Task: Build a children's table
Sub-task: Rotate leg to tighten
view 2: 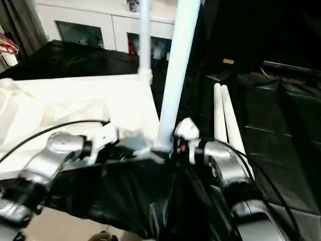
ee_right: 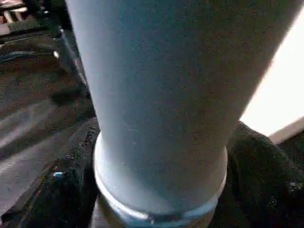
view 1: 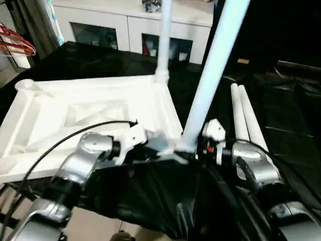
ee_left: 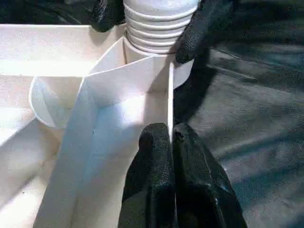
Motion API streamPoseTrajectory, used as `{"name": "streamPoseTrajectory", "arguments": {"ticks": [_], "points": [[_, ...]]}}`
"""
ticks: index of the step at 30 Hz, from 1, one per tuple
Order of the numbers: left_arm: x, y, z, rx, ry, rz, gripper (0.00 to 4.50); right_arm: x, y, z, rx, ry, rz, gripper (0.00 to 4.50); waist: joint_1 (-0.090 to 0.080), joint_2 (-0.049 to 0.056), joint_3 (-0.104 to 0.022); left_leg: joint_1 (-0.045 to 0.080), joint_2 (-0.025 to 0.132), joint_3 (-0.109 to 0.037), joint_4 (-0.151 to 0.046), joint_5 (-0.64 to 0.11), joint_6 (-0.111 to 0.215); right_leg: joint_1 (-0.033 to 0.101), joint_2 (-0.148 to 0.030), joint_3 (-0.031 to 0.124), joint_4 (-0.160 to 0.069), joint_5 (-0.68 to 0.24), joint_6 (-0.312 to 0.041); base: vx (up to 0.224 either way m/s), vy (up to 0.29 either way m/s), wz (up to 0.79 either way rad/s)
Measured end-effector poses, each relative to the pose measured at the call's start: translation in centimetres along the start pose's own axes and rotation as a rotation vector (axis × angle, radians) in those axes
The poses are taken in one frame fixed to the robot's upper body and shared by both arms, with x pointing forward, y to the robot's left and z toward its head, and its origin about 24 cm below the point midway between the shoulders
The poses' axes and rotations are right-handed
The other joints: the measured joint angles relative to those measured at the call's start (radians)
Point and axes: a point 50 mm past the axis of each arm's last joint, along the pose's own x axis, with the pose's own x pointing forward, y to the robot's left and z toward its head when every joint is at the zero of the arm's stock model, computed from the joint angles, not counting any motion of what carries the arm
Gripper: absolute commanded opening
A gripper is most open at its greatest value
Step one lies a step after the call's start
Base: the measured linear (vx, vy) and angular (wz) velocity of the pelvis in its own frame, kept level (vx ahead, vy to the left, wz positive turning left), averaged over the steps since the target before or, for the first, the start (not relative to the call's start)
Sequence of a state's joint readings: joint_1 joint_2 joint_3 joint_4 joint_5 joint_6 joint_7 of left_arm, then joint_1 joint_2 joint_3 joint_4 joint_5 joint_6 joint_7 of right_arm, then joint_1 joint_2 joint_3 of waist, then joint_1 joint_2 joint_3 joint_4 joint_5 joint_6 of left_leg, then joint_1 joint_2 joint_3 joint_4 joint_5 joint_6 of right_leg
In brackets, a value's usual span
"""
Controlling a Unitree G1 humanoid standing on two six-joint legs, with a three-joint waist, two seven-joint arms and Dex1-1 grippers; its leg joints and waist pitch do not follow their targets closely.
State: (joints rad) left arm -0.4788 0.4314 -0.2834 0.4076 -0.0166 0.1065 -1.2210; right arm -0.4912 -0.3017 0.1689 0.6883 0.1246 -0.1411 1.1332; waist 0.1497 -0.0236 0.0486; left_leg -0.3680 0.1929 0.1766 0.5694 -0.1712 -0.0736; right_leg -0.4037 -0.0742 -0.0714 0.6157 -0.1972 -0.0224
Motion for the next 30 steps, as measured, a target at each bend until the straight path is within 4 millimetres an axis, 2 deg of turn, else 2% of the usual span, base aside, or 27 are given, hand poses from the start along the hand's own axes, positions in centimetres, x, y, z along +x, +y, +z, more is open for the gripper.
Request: {"name": "streamPoseTrajectory", "arguments": {"ticks": [2, 12, 19, 21, 24, 30], "points": [[0.0, -0.1, 0.0, 0.003, 0.003, -0.009, 0.00, 0.0, 0.1, 0.1, -0.009, 0.000, 0.012, 3.79, 0.000, 0.000, 0.000, 0.000, 0.000, 0.000, 0.000, 0.000, 0.000, 0.000, 0.000, 0.000, 0.000, 0.000, 0.000, 0.000, 0.000, 0.00], [-0.2, -0.2, 0.0, 0.003, 0.006, -0.021, 0.00, 0.0, 0.5, 0.1, 0.001, 0.013, 0.043, 2.88, -0.002, 0.000, 0.000, 0.000, 0.000, 0.000, 0.000, 0.000, 0.000, 0.000, 0.000, 0.000, 0.000, 0.000, 0.000, 0.000, 0.000, 0.00], [-0.2, -0.2, 0.0, 0.002, 0.004, -0.015, 0.00, 0.3, 0.6, 0.1, 0.021, 0.010, 0.035, 2.77, -0.003, -0.001, -0.001, 0.000, 0.000, 0.000, 0.000, 0.000, 0.000, 0.000, 0.000, 0.000, 0.000, 0.000, 0.000, 0.000, 0.000, 0.00], [0.0, 0.0, 0.0, -0.004, -0.001, 0.018, 0.00, 0.8, 0.5, -0.1, 0.049, -0.010, -0.018, 2.77, -0.004, -0.002, -0.001, 0.001, 0.000, 0.000, 0.001, 0.000, 0.000, 0.000, 0.000, 0.000, 0.001, 0.000, 0.000, 0.000, 0.000, 0.00], [1.1, 0.6, 0.3, -0.011, -0.002, 0.111, 0.00, 1.2, -0.3, -0.5, 0.106, -0.035, -0.194, 2.77, -0.009, -0.003, -0.002, 0.003, -0.001, 0.000, 0.002, 0.000, 0.000, 0.002, 0.000, 0.001, 0.002, 0.001, 0.001, 0.000, 0.000, 0.00], [3.7, 1.8, 1.3, -0.072, -0.002, 0.269, 0.00, 3.1, -1.8, -0.5, 0.203, -0.040, -0.513, 2.77, -0.010, -0.003, -0.002, 0.007, -0.001, 0.000, 0.001, 0.000, -0.001, 0.005, -0.001, 0.002, 0.001, 0.003, 0.004, 0.000, 0.000, 0.00]]}}
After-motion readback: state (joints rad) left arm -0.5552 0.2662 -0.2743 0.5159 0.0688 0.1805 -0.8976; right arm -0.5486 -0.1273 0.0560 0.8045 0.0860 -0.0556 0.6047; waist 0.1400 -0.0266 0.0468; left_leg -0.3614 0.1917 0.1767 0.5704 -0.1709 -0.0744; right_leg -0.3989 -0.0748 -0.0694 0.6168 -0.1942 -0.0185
